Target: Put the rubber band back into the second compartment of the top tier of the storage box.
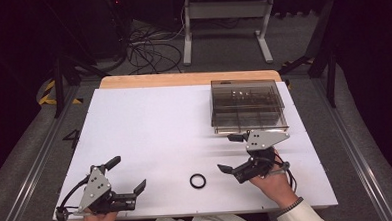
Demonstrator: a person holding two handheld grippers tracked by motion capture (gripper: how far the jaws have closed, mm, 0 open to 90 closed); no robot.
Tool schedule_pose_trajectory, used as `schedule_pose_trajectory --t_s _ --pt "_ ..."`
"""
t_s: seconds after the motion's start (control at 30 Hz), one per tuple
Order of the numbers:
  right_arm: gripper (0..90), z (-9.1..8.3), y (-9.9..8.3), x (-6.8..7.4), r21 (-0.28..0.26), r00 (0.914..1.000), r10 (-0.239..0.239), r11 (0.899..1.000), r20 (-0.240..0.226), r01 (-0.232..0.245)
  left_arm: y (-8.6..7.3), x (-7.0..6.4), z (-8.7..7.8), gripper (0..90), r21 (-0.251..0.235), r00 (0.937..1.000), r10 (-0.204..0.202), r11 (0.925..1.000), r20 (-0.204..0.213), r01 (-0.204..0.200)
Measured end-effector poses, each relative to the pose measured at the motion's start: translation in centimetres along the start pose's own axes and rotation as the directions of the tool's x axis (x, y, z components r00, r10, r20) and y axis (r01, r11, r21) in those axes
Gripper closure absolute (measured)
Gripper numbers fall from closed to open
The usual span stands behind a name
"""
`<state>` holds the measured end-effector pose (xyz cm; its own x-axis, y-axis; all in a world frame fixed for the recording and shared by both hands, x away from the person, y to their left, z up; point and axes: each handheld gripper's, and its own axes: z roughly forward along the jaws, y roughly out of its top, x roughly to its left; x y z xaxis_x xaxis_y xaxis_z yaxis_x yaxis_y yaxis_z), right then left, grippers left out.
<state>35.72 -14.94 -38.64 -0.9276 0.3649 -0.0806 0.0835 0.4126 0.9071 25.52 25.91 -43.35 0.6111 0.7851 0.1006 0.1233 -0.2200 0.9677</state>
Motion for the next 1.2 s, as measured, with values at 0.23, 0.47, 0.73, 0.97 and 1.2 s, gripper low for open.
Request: schedule_pose_trajectory --t_s 0.23,0.47,0.73,0.97,1.2 --pt "5.8 1.0 0.3 -0.2 0.010 0.9998 0.009 1.000 -0.015 -0.009 0.0 0.0 0.0 0.5 0.002 1.0000 0.001 1.0000 -0.001 -0.001" --pt "5.8 2.0 0.5 -0.4 0.011 0.9949 0.071 0.997 -0.072 -0.070 0.0 0.0 0.0 0.6 0.001 1.0000 -0.003 1.0000 0.001 0.003" --pt "10.1 2.5 0.7 0.1 0.078 0.9987 0.035 0.996 -0.038 -0.032 0.0 0.0 0.1 0.6 0.004 1.0000 -0.002 1.0000 0.000 0.002" --pt "21.4 3.6 0.7 0.7 0.162 0.9989 0.044 0.986 -0.018 -0.041 -0.1 0.1 0.1 0.6 0.005 0.9999 -0.012 0.9999 0.006 0.012" --pt "34.0 5.8 0.6 1.3 0.259 0.9984 0.034 0.966 -0.045 -0.021 -0.1 0.1 0.2 0.6 0.004 0.9999 -0.014 0.9999 0.007 0.014"
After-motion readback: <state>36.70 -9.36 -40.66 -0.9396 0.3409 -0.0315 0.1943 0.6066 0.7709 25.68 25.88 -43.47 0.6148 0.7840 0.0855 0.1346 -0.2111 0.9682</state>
